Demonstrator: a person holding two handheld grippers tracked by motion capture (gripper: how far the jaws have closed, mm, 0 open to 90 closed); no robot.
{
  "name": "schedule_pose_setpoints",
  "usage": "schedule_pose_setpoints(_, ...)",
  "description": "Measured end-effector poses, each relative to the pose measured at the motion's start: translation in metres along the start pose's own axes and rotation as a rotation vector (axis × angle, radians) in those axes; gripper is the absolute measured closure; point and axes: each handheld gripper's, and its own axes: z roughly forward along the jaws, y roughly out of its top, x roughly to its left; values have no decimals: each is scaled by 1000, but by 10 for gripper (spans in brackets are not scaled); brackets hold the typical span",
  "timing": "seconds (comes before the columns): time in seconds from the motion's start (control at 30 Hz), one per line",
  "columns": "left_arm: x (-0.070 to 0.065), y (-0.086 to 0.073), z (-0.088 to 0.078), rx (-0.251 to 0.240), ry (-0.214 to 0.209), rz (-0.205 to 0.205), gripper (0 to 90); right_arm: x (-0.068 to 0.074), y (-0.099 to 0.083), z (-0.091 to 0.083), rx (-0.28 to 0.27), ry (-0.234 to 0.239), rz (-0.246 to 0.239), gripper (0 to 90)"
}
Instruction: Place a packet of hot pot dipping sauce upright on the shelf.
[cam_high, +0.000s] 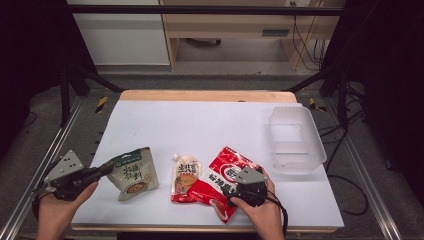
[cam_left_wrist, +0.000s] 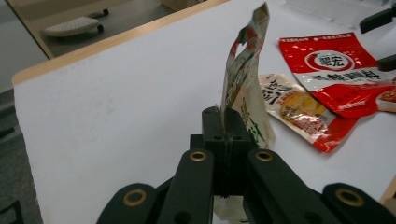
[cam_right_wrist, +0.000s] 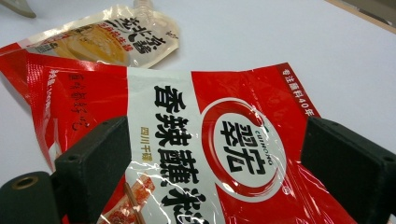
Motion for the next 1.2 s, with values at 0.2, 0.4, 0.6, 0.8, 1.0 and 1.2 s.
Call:
schedule_pose_setpoints(0.2, -19, 32, -8, 5, -16, 121, 900, 1, 2, -4, -13, 20, 12, 98)
schedule_pose_setpoints(0.4, -20, 56, -12, -7, -70, 139, 900, 8, 17, -6, 47, 54, -12, 113)
schedule_pose_setpoints(0.6, -25, 78, -5, -13, -123, 186, 900, 12, 45, -19, 89, 106, -73, 148)
schedule_pose_setpoints(0.8, -30, 90, 9, 23, -133, 232, 900, 10, 78, -29, 172, 136, -165, 188)
schedule_pose_setpoints(1.0, -33, 93, 25, 44, -171, 244, 900, 14, 107, -31, 201, 214, -308, 256)
schedule_pose_setpoints(1.2, -38, 96, 30, 57, -182, 262, 900, 12, 135, -39, 183, 246, -410, 250)
